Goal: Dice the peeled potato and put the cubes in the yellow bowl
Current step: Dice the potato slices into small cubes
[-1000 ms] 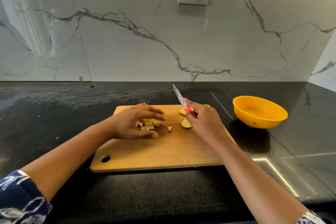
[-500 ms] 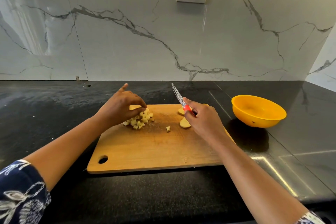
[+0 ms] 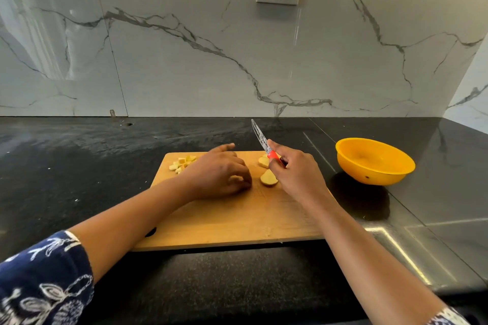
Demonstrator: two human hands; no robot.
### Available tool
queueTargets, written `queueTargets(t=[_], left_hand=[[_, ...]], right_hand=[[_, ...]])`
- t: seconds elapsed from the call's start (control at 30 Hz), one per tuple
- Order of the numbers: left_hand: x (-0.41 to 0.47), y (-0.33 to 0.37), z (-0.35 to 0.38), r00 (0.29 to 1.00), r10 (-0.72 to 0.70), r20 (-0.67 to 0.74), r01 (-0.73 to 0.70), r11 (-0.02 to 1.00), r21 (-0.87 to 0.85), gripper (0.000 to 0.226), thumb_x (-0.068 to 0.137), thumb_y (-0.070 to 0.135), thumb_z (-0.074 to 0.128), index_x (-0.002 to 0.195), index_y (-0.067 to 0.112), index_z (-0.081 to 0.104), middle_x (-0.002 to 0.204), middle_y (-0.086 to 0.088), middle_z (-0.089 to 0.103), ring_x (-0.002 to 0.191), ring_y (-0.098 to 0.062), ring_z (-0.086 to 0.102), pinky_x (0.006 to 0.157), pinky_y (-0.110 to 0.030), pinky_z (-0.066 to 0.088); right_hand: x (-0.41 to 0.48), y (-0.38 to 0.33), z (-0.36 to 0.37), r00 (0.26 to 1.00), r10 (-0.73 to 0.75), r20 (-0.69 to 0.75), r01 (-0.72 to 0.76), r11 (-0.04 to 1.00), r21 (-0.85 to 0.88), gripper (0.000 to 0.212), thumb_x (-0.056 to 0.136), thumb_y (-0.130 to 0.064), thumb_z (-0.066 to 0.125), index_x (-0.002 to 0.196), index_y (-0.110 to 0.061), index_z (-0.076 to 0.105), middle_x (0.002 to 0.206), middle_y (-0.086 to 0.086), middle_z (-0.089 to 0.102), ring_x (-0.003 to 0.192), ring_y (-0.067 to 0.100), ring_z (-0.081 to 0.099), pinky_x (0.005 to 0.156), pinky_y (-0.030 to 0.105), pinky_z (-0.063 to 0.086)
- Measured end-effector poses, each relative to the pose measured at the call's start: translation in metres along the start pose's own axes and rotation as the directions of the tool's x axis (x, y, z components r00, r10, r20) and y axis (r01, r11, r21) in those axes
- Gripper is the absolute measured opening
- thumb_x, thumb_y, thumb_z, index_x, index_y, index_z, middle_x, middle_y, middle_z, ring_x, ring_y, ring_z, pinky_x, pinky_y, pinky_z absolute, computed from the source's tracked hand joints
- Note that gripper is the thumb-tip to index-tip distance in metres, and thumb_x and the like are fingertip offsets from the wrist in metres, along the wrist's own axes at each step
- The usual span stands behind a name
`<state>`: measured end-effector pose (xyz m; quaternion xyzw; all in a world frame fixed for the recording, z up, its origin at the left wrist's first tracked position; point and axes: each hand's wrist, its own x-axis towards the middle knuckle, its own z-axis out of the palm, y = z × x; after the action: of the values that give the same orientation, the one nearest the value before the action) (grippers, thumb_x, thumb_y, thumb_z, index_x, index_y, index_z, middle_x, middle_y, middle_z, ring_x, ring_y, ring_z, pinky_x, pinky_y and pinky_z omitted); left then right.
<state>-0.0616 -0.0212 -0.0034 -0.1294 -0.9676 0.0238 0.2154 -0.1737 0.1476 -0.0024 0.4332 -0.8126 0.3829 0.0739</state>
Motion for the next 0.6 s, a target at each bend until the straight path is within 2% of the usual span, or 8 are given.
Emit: queueTargets(t=[0.17, 0.33, 0.37, 0.43, 0.47, 0.53, 0.6], left_hand=[[-0.014, -0.029, -0.007, 0.992, -0.106, -0.074, 0.117, 0.98, 0.162, 0.007, 0.083, 0.024, 0.07, 0.09, 0.022, 0.073, 0.094, 0.003, 0.072, 0.092, -0.02, 0.065, 0.109, -0.045, 0.024], [-0.022, -0.044, -0.019, 0.94, -0.266, -0.215, 0.286, 0.956, 0.068, 0.01, 0.084, 0.025, 0.069, 0.092, 0.021, 0.073, 0.099, 0.003, 0.072, 0.095, -0.018, 0.063, 0.108, -0.051, 0.032], [-0.024, -0.046, -0.023, 0.925, -0.285, -0.25, 0.307, 0.95, 0.051, 0.012, 0.084, 0.029, 0.068, 0.093, 0.021, 0.073, 0.099, 0.003, 0.072, 0.093, -0.016, 0.063, 0.107, -0.052, 0.034], [-0.03, -0.045, -0.031, 0.913, -0.309, -0.265, 0.316, 0.949, -0.016, 0.034, 0.086, 0.051, 0.055, 0.094, 0.022, 0.072, 0.1, 0.006, 0.071, 0.091, -0.011, 0.061, 0.103, -0.048, 0.038], [-0.034, -0.044, -0.033, 0.925, -0.294, -0.242, 0.285, 0.956, -0.071, 0.047, 0.085, 0.061, 0.046, 0.097, 0.023, 0.071, 0.103, 0.007, 0.07, 0.094, -0.009, 0.06, 0.1, -0.042, 0.039], [-0.042, -0.037, -0.033, 0.972, -0.2, -0.12, 0.18, 0.971, -0.159, 0.056, 0.085, 0.069, 0.039, 0.108, 0.026, 0.067, 0.115, 0.012, 0.064, 0.108, -0.005, 0.055, 0.099, -0.03, 0.039], [-0.048, -0.031, -0.026, 0.992, -0.114, 0.053, 0.12, 0.985, -0.12, 0.06, 0.085, 0.072, 0.035, 0.123, 0.032, 0.058, 0.13, 0.016, 0.053, 0.123, 0.001, 0.041, 0.107, -0.025, 0.027]], right_hand=[[0.0, 0.001, -0.001, 1.0, -0.006, 0.006, 0.006, 1.0, 0.004, 0.045, 0.096, -0.029, 0.053, 0.14, -0.027, 0.046, 0.092, -0.004, 0.07, 0.052, 0.004, 0.047, 0.044, 0.014, 0.035], [-0.001, 0.0, -0.002, 1.0, -0.015, 0.011, 0.015, 1.0, 0.011, 0.046, 0.096, -0.028, 0.054, 0.141, -0.026, 0.045, 0.091, -0.003, 0.069, 0.053, 0.003, 0.046, 0.047, 0.013, 0.037], [-0.001, -0.001, -0.002, 1.0, -0.013, 0.014, 0.013, 1.0, 0.014, 0.046, 0.096, -0.028, 0.054, 0.141, -0.025, 0.045, 0.092, -0.002, 0.069, 0.053, 0.003, 0.046, 0.047, 0.012, 0.037], [-0.001, -0.001, -0.002, 1.0, -0.014, 0.018, 0.014, 1.0, 0.02, 0.046, 0.096, -0.028, 0.054, 0.141, -0.025, 0.045, 0.093, -0.002, 0.069, 0.053, 0.003, 0.046, 0.046, 0.011, 0.036], [-0.001, -0.001, -0.001, 1.0, -0.016, 0.018, 0.015, 1.0, 0.02, 0.046, 0.096, -0.028, 0.054, 0.141, -0.025, 0.045, 0.092, -0.003, 0.069, 0.053, 0.003, 0.047, 0.046, 0.012, 0.036], [-0.001, 0.0, -0.001, 1.0, -0.014, 0.013, 0.014, 1.0, 0.019, 0.045, 0.096, -0.028, 0.054, 0.141, -0.026, 0.045, 0.09, -0.004, 0.069, 0.054, 0.004, 0.048, 0.045, 0.013, 0.035], [-0.001, 0.0, 0.0, 1.0, -0.015, 0.007, 0.015, 1.0, 0.012, 0.045, 0.096, -0.029, 0.054, 0.14, -0.027, 0.046, 0.089, -0.004, 0.069, 0.055, 0.004, 0.049, 0.045, 0.013, 0.033]])
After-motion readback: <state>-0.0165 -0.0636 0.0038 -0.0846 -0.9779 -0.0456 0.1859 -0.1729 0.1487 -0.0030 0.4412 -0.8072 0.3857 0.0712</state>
